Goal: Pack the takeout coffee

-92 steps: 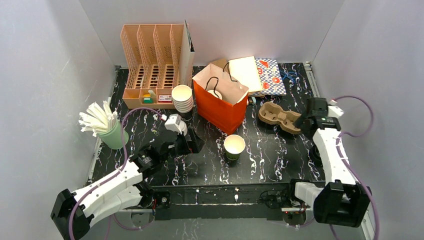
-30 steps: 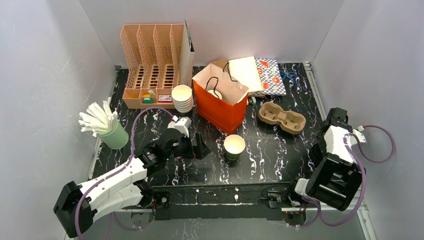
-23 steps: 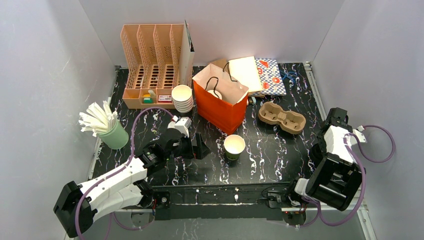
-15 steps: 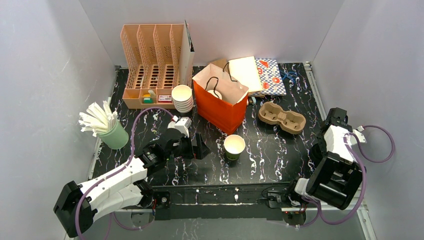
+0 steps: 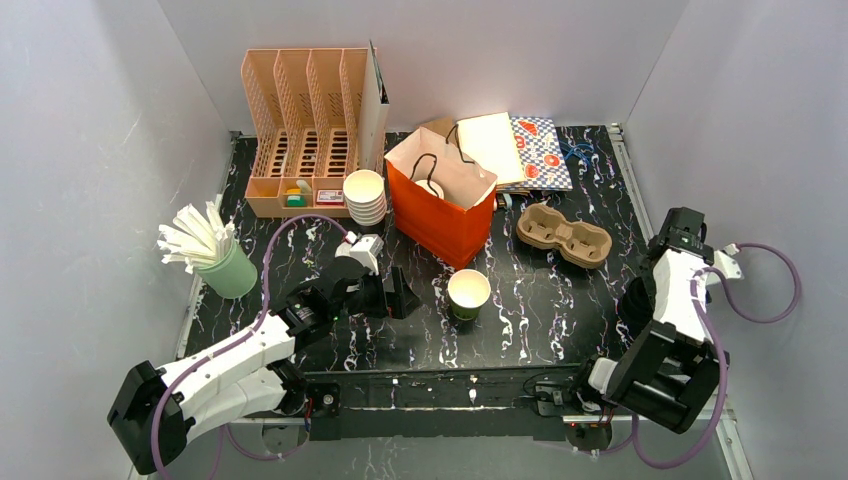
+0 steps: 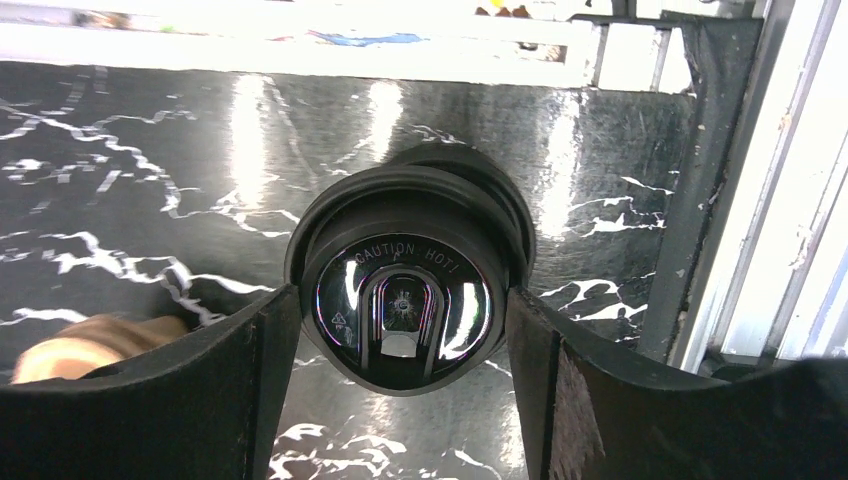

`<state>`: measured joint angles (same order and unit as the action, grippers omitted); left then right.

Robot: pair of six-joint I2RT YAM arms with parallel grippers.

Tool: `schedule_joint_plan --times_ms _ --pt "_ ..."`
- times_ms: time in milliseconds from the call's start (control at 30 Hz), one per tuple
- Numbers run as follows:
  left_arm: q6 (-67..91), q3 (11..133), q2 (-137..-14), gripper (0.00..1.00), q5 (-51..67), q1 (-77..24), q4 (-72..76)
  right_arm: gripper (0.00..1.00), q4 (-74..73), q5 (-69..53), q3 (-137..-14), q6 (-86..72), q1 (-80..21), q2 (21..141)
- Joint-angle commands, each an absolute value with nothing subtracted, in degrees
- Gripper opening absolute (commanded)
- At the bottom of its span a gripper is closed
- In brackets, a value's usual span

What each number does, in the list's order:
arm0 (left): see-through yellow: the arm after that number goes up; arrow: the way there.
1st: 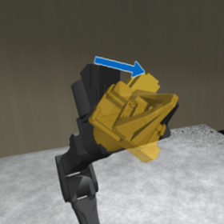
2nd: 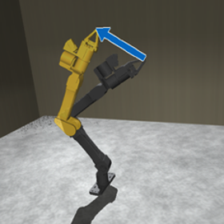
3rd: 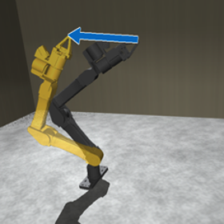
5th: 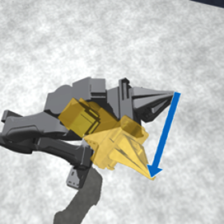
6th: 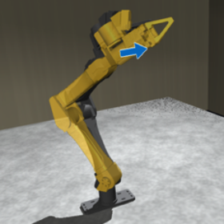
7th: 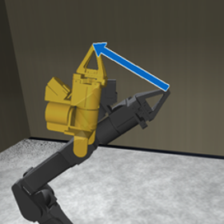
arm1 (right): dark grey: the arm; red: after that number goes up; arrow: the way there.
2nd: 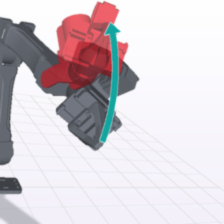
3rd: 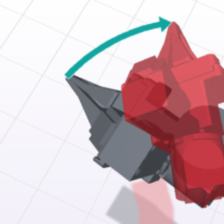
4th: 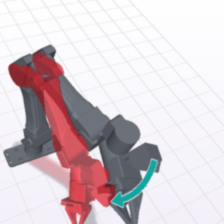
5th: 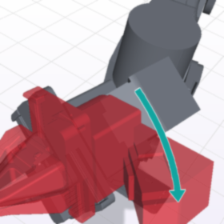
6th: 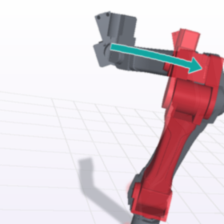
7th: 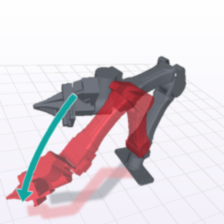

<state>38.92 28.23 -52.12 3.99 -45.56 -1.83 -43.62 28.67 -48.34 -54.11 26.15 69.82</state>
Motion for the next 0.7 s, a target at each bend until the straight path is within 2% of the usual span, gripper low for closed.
schedule_joint_plan --times_ms 0,400,667 --pt "38.1 28.3 -51.9 0.98 3.7 -45.7 -2.9 0.74 -47.6 28.1 -53.8 -54.1 26.5 66.3" --pt "38.4 28.5 -51.9 0.98 3.7 -45.7 -2.7 0.76 -48.8 13.8 -58.4 -46.4 25.8 62.9" --pt "40.0 29.2 -52.0 0.98 5.1 -45.7 -2.5 0.65 -45.2 -4.1 -59.3 -39.9 22.5 58.0"
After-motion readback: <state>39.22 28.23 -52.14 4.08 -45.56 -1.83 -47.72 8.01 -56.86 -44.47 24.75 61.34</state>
